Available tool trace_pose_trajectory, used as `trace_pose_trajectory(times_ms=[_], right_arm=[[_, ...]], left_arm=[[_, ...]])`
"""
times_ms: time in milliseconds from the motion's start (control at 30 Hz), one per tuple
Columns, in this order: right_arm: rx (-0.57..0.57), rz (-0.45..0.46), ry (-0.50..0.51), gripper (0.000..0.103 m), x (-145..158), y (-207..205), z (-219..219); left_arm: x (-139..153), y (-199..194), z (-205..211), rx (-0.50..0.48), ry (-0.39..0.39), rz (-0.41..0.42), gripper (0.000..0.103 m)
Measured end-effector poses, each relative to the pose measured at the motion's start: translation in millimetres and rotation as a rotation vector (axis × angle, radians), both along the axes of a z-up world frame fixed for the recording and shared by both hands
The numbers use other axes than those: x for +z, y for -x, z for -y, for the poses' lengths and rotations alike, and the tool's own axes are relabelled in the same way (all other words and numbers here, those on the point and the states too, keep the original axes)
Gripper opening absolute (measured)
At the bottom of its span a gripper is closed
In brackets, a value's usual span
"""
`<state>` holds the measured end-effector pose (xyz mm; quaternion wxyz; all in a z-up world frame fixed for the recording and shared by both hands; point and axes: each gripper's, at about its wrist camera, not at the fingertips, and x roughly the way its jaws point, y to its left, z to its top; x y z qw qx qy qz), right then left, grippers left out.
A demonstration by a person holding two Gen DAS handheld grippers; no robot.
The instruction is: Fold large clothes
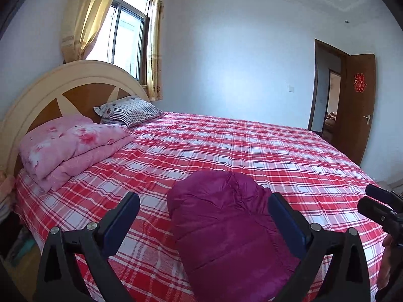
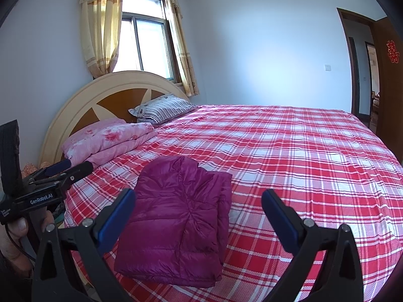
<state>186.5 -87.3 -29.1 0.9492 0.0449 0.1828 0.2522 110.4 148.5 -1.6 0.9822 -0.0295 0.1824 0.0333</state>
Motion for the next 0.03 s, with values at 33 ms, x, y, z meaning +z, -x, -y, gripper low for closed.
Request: trace_pose_trajectory(times_ms=[33], right_arm=[[-0.001, -0.001, -0.001, 0.102, -0.3, -0.1, 0.2]], left_arm=[[-0.8, -0.8, -1.0, -0.011, 0.006, 0.001, 0.102]])
